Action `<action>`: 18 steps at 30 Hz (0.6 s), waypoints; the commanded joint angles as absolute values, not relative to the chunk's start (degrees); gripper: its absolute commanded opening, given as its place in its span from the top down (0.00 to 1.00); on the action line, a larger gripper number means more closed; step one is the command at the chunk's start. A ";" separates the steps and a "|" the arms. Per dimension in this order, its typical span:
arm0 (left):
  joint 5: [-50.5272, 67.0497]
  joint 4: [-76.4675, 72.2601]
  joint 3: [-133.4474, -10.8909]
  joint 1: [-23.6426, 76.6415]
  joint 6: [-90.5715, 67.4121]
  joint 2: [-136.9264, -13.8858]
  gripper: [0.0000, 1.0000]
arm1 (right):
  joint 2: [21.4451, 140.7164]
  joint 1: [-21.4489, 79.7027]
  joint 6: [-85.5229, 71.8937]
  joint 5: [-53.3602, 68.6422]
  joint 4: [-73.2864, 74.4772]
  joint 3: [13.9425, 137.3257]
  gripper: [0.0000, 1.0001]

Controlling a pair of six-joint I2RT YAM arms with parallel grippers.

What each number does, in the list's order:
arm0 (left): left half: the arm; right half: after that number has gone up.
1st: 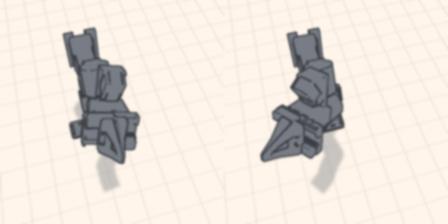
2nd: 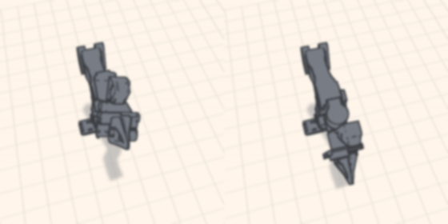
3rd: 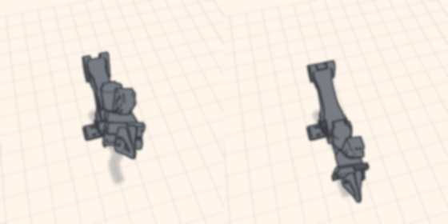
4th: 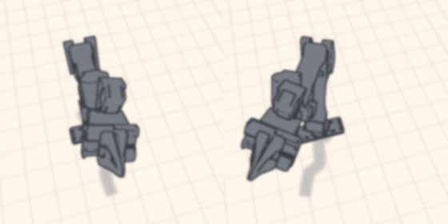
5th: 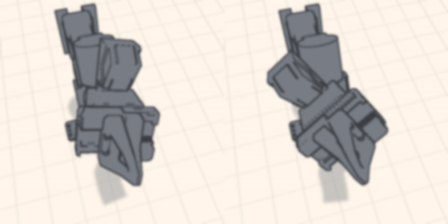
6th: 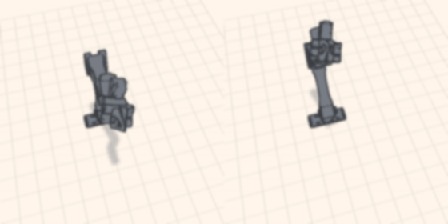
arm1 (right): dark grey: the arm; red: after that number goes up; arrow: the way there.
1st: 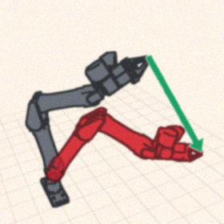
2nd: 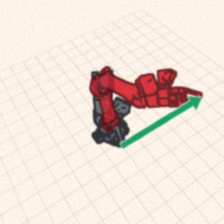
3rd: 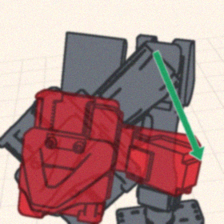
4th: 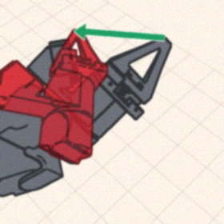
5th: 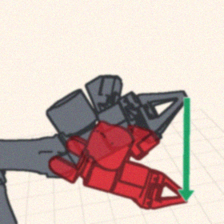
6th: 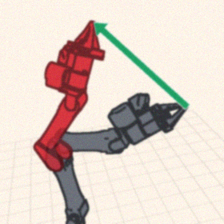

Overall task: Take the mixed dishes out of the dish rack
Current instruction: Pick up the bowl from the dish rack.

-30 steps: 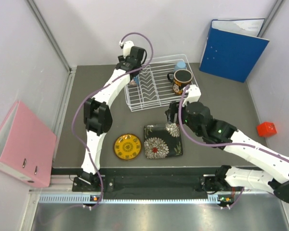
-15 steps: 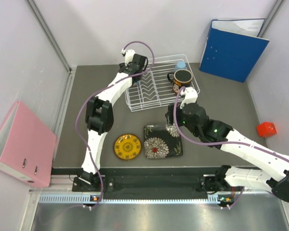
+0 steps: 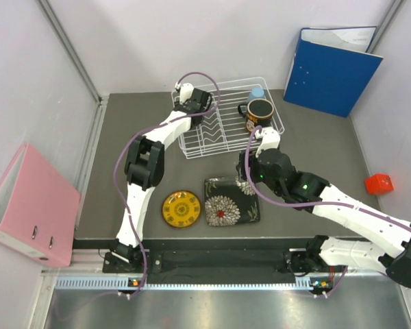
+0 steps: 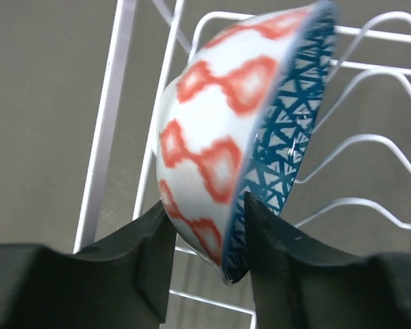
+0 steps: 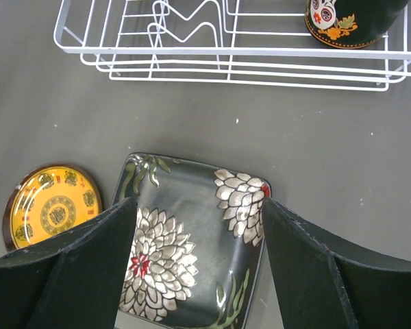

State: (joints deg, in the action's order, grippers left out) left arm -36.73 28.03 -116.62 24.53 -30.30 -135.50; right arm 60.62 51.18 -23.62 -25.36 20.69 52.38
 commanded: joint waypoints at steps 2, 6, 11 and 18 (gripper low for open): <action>-36.30 23.56 -113.47 24.70 -31.29 -132.19 0.62 | 61.35 50.45 -24.26 -24.35 19.07 52.12 0.27; -36.56 23.20 -113.03 24.70 -30.41 -130.96 0.78 | 61.61 50.36 -24.61 -23.82 18.81 52.03 0.27; -36.74 22.68 -112.94 24.70 -29.62 -129.12 1.00 | 61.52 50.36 -24.78 -23.64 18.63 51.94 0.27; -34.72 21.18 -112.94 24.70 -28.48 -125.34 1.00 | 61.17 50.36 -25.05 -23.82 18.63 51.94 0.28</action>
State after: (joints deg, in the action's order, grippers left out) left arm -37.98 24.10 -112.79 24.18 -29.95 -133.56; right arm 61.71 51.07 -24.27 -23.92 20.62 52.01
